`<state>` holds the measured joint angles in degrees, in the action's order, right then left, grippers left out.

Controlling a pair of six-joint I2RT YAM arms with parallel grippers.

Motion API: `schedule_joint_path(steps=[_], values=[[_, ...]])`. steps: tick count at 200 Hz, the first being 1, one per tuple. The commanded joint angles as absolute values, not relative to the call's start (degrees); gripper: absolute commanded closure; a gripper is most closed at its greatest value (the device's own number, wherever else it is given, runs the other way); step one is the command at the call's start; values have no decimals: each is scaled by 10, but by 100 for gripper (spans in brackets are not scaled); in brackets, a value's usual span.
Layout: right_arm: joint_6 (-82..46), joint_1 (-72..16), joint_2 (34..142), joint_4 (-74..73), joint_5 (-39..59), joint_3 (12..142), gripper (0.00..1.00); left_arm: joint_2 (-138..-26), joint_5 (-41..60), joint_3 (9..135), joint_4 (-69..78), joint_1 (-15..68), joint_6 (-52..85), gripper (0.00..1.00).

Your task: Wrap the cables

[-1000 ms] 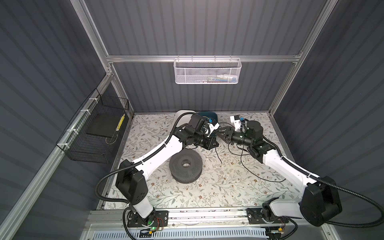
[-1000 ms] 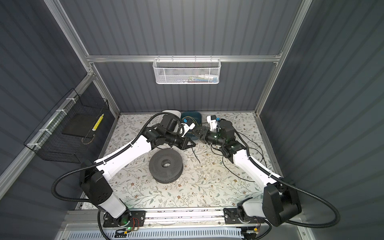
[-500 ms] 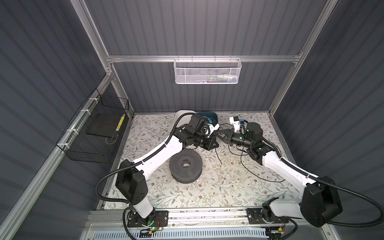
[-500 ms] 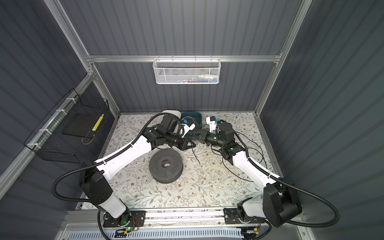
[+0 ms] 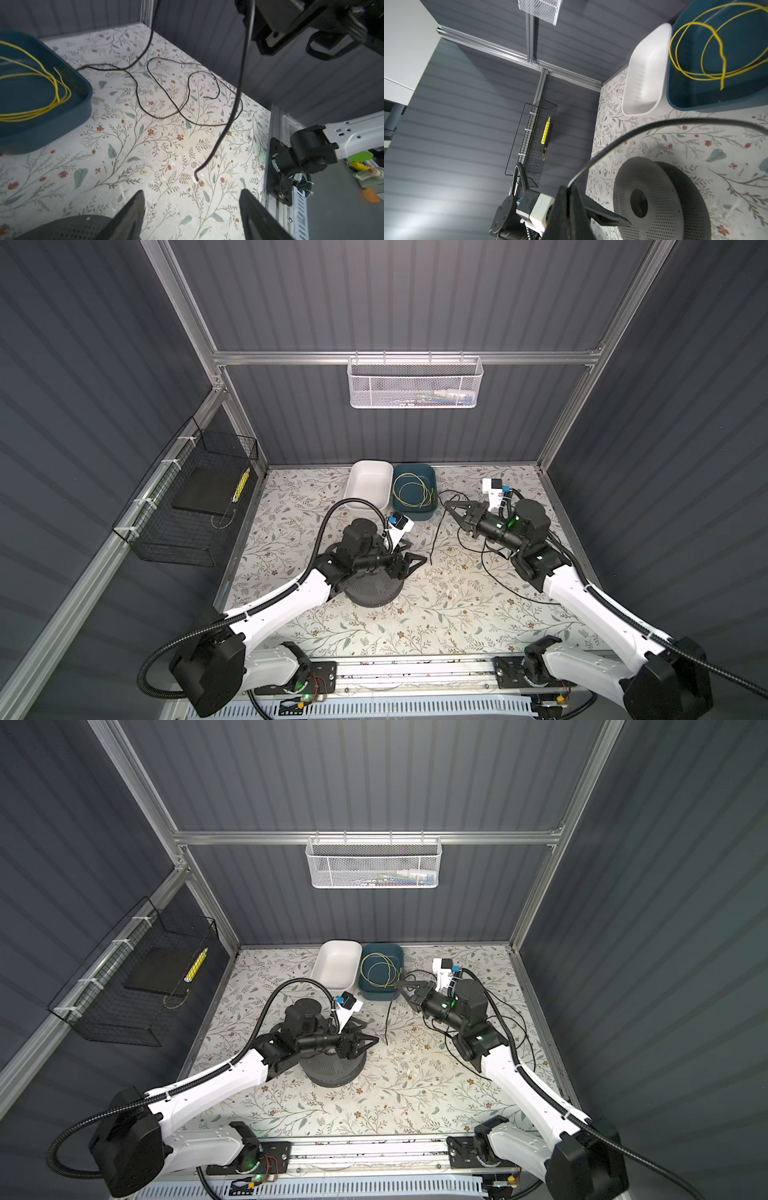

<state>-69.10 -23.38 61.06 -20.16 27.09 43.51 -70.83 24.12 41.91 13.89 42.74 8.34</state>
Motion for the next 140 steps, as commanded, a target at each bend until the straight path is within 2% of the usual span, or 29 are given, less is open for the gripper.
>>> schedule_joint_path(steps=[1,15,71,104,129,140], values=[[-735,-240,584,-228,210,413,100,-708,236,358,398,429,89,28],[-752,-242,574,-239,188,400,100,-727,256,343,461,431,96,29],[-793,-247,562,-278,151,383,100,-822,329,369,546,431,128,39],[-794,-248,551,-277,135,382,100,-855,328,356,581,433,146,44],[-799,-247,552,-276,132,380,100,-865,330,351,597,435,159,56],[-801,-247,552,-279,131,377,100,-867,328,351,597,436,159,58]])
